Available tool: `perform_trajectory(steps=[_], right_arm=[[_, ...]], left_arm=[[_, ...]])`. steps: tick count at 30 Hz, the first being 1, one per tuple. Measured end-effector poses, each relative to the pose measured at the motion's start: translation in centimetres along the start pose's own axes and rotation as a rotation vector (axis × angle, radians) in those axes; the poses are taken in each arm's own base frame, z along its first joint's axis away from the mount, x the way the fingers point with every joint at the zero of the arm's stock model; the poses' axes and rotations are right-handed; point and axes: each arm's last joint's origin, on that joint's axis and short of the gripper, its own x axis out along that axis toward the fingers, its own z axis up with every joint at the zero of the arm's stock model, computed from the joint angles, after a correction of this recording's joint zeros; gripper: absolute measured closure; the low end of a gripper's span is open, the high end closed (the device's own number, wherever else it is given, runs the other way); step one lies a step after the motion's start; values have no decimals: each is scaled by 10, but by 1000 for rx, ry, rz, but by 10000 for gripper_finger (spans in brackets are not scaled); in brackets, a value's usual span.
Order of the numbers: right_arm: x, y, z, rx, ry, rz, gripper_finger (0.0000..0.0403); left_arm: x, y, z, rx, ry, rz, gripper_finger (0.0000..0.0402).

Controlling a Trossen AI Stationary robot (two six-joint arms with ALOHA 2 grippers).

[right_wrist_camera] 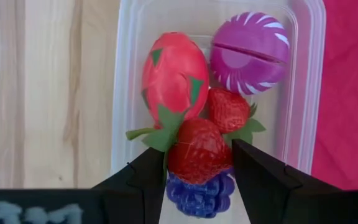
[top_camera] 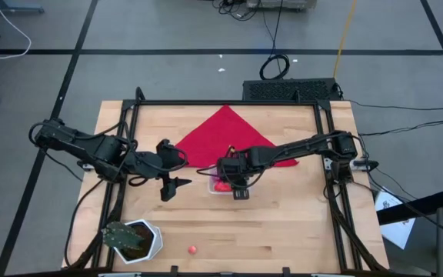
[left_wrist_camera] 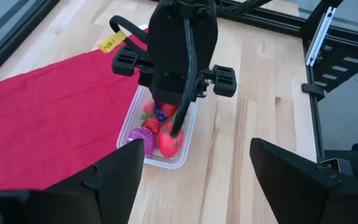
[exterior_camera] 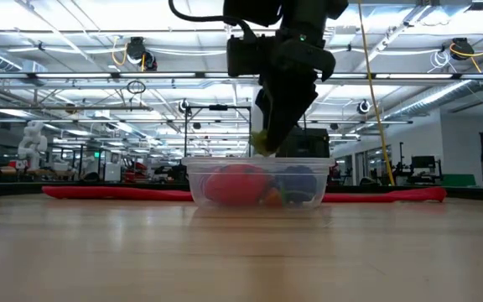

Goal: Pick and placing Produce into tupperware
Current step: Put the red strawberry in the transparent bin

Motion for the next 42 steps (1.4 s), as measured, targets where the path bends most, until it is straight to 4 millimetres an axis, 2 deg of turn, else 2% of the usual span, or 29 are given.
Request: perform_trajectory(steps=[10, 30, 42], right_arm=[[4, 0, 3, -31, -53, 0, 243], [4, -1, 0, -50, -29, -4, 243], [4, -9, -1, -24, -18, -11, 243]], left_arm=[[0, 0, 0, -2, 0, 0, 105], [0, 0, 0, -7, 0, 0, 105], [0, 0, 0, -7, 0, 0, 105]])
